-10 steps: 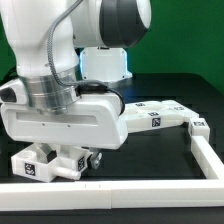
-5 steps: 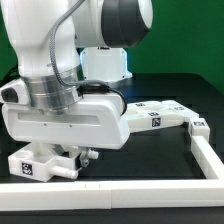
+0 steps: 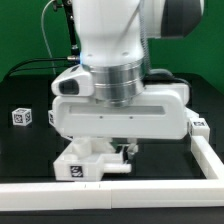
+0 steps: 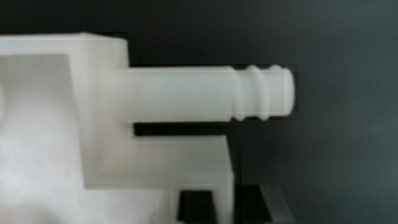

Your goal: Assemble chair

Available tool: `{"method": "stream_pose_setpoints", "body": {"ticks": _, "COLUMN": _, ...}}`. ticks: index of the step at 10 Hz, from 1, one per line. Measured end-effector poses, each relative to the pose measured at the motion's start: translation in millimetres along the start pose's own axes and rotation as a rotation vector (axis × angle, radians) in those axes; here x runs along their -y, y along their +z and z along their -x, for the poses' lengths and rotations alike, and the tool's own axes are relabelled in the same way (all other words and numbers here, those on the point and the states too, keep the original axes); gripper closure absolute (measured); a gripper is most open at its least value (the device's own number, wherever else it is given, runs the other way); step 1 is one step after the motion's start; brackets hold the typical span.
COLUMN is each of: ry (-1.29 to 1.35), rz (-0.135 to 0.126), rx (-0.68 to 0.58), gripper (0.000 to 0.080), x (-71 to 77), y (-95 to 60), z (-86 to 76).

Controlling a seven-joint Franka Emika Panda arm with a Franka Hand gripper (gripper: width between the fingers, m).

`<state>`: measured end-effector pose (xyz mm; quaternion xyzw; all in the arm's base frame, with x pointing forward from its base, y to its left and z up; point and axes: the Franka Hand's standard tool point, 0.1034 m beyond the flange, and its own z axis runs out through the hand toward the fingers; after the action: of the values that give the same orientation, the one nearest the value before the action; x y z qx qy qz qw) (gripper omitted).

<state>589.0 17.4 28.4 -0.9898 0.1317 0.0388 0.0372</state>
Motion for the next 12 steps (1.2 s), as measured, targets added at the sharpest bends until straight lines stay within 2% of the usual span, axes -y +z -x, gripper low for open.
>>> {"method": "stream_pose_setpoints", "body": {"ticks": 1, "ry": -0.001, "rz": 0.001, "rx": 0.002, "gripper": 0.077, "x": 6.9, "y": -2.0, "z": 2.2}}
{"method": "stream_pose_setpoints", "body": {"ticks": 6, "ry": -0.012, "rz": 0.004, "rx": 0.006, "gripper": 0.077, "x": 6.5, "y": 1.3, "z": 3.4}}
{"method": "stream_pose_setpoints", "body": {"ticks": 8, "ry": -0.136, "rz": 0.035, "rx": 0.003, "gripper": 0.077, "x": 33.5, "y": -0.3, "z": 12.7}}
{"method": "stream_pose_setpoints", "body": {"ticks": 9, "ry": -0.248, "rz": 0.052, "rx": 0.001, "gripper": 0.077, "x": 40.8, "y": -3.7, "z": 13.6}}
{"method": "stream_pose_setpoints", "body": {"ticks": 10, "ry": -0.262, "rz": 0.053, "rx": -0.004, "gripper": 0.077, "x": 37.0, "y": -4.5, "z": 11.4}}
{"method": "stream_pose_setpoints", "body": {"ticks": 12, "ry": -0.093, "rz": 0.048, "rx": -0.005, "gripper": 0.077, "x": 38.6, "y": -3.3, "z": 12.5}}
